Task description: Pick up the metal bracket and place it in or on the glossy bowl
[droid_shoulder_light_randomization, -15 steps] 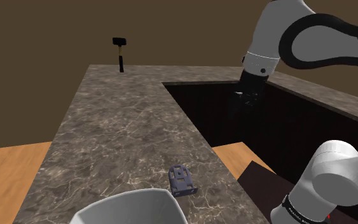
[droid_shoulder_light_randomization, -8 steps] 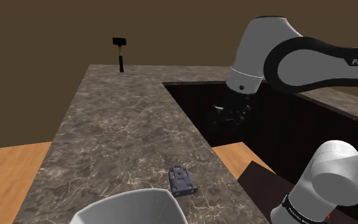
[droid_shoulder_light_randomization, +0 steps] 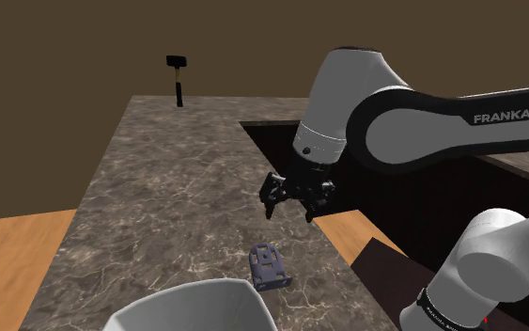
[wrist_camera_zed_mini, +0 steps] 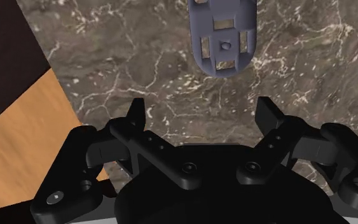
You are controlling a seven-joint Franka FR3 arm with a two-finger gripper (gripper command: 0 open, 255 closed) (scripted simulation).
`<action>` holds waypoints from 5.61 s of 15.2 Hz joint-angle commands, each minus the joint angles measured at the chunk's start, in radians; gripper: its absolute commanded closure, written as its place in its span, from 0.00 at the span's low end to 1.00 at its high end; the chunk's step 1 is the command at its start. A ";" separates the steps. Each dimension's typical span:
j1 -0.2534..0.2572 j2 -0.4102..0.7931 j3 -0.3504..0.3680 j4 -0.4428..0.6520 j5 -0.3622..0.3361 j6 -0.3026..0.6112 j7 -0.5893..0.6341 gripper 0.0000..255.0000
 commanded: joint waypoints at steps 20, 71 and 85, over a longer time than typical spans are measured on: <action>-0.063 0.151 0.156 -0.009 0.022 0.209 0.152 1.00; -0.153 -0.282 0.423 -0.029 0.335 0.086 1.337 1.00; -0.163 -0.296 0.301 0.109 0.241 -0.083 1.357 1.00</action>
